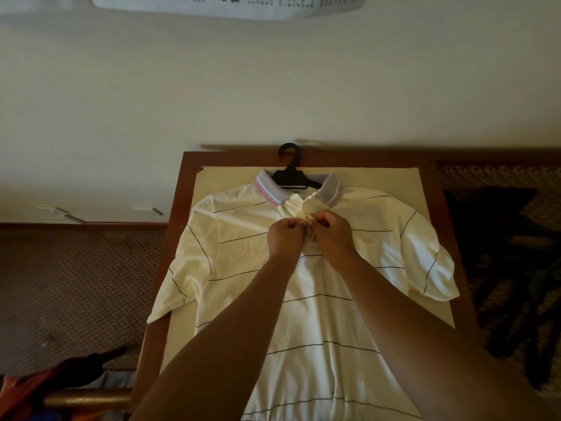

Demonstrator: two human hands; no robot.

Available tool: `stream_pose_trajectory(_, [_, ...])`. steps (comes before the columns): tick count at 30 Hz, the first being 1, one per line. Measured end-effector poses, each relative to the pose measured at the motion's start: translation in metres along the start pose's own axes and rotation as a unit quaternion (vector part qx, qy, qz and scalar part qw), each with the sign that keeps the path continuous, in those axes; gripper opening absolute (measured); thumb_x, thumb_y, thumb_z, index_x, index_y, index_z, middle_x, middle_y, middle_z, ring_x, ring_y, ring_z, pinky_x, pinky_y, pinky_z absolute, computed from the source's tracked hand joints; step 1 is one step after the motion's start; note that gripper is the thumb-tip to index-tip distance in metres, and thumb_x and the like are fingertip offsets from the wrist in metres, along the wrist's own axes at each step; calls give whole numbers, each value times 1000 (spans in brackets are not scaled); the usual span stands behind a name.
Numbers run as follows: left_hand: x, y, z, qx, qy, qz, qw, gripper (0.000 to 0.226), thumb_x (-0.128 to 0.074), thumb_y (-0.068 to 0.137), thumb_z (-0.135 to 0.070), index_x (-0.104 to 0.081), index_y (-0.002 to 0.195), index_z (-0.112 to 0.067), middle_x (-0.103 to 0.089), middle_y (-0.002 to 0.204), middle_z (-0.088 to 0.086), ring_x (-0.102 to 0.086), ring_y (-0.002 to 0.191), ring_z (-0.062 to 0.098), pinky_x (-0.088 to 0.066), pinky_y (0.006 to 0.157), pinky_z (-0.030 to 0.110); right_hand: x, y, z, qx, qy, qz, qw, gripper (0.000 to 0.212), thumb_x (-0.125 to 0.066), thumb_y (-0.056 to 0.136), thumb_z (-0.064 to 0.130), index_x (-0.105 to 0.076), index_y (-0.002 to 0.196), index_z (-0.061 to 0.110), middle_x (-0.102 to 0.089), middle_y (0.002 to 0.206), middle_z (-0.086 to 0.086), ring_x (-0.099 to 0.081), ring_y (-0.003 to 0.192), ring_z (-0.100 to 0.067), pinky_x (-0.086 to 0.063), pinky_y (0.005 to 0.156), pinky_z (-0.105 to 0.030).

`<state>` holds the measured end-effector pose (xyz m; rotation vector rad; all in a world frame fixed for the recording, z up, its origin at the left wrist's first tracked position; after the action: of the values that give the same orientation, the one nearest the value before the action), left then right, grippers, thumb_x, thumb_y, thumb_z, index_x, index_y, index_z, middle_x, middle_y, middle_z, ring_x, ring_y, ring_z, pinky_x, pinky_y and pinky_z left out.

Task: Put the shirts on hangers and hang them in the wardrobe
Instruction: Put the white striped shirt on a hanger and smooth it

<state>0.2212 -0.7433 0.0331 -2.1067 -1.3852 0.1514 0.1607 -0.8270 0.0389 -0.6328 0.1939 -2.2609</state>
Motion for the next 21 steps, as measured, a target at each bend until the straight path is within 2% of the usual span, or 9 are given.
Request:
stream_pose_trajectory(3, [2, -1, -3, 2, -3, 2, 1000, 18, -58, 83, -8, -70, 71, -13, -60, 58, -2, -54, 59, 13, -46, 63, 26, 4, 1, 0, 4, 2, 14, 1000, 14, -58, 90, 9, -70, 85, 5, -66, 71, -6, -61, 68, -19, -49, 62, -22])
stream_pose_trajectory(5, [3, -2, -4, 0, 0, 4, 1000, 16, -58, 84, -7, -73, 78, -8, -61, 61, -1, -54, 60, 12, -46, 62, 25, 7, 3, 0, -11, 36, 27, 999, 18, -57, 89, 8, -72, 82, 3, -68, 72, -15, -63, 70, -26, -52, 65, -31])
stream_pose_trajectory(7, [4, -2, -5, 2, -5, 6, 1000, 15, -59, 86, -8, -73, 82, -7, -63, 64, 1, -56, 63, 14, -49, 65, 26, 11, 5, 2, -24, 66, 48, 996, 18, -57, 89, 6, -72, 81, 7, -68, 75, -17, -65, 72, -28, -55, 69, -36])
stream_pose_trajectory(11, [6, -2, -5, 15, -42, 18, 999, 24, -59, 88, -6, -68, 71, -19, -66, 68, 4, -62, 70, 18, -55, 77, 33, 15, 7, 9, -44, 78, 84, 992, 10, -63, 86, 1, -70, 86, 8, -67, 74, -13, -65, 70, -24, -56, 67, -31])
stream_pose_trajectory(15, [7, 0, -6, 23, -67, 26, 997, 26, -59, 89, -4, -68, 71, -20, -68, 71, 7, -65, 72, 20, -56, 80, 35, 16, 8, 13, -60, 73, 96, 991, 9, -66, 86, 4, -69, 94, 3, -66, 75, -12, -64, 65, -19, -55, 57, -20])
stream_pose_trajectory(21, [8, 4, -7, 6, -26, 18, 999, 15, -58, 89, -7, -69, 79, -11, -63, 67, 4, -59, 65, 16, -51, 68, 27, 14, 9, 11, -57, 65, 88, 992, 7, -65, 84, 1, -69, 90, 0, -64, 67, -11, -60, 58, -18, -50, 54, -22])
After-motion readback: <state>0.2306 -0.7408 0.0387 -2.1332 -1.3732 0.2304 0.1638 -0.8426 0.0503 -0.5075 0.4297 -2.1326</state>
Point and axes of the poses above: each hand's wrist, its own y-axis towards the middle knuckle, its own x-axis out of the back of the hand, z = x × y, the point moved 1 cm from there along y, towards the middle knuckle
